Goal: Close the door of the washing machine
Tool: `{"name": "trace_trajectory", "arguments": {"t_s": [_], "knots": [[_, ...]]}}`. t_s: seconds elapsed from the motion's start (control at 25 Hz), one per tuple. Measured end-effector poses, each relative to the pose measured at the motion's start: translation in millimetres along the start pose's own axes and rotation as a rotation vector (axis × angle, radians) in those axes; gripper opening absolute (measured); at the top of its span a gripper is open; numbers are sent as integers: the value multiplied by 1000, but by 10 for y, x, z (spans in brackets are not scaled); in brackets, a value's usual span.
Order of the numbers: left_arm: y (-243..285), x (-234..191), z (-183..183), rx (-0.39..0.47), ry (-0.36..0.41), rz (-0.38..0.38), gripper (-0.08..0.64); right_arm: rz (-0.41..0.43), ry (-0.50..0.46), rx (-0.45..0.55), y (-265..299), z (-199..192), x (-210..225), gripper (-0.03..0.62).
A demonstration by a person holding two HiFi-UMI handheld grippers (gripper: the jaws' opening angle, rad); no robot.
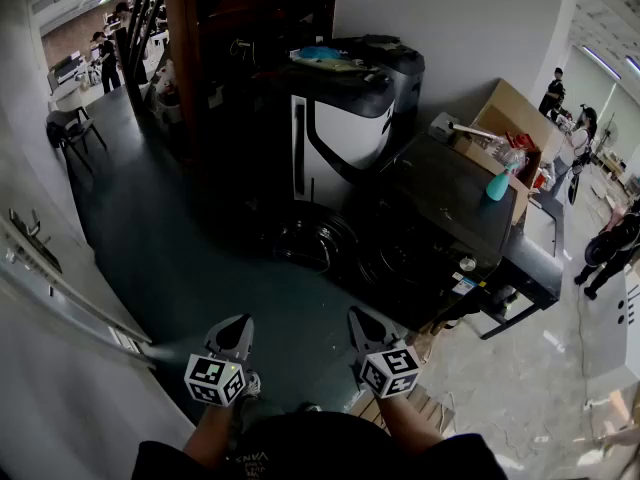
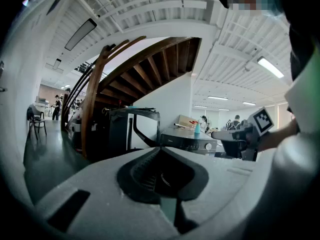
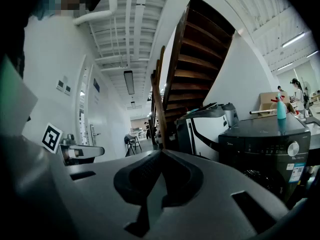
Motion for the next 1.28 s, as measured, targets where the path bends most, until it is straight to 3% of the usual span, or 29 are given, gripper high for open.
{"name": "trace_trajectory", "arguments": {"t_s": [0.32,0.4,0.48,0.52,0.68,1.28], "knots": [[133,-11,-24,-9,-3,-32,11,26,49,18,107,13,66,-2],[207,-33,-11,-14,-7,-56,14,12,35,4,183,22,84,41],[302,-110,16,-18,-14,-80,102,-5,29,-11,301,20,100,93],[359,-165,26,-21,-16,-93,112,-15,33,-14,368,18,113,116],[660,-452,82,-45,-19,-147,150,-65,52,-15,705,68,192,176],[1722,-1975,363,-104,-10,-340,184,-342,124,-3,1968,212,231,206]]}}
Point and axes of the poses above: the fingertips, and each gripper's own axes: y forward along the fingers, x to its right, z out of its top, the point moved 2 cm from there along -y, backward along the fingers, and after that the axes turned 3 degrees about -x, right-handed, at the moved point
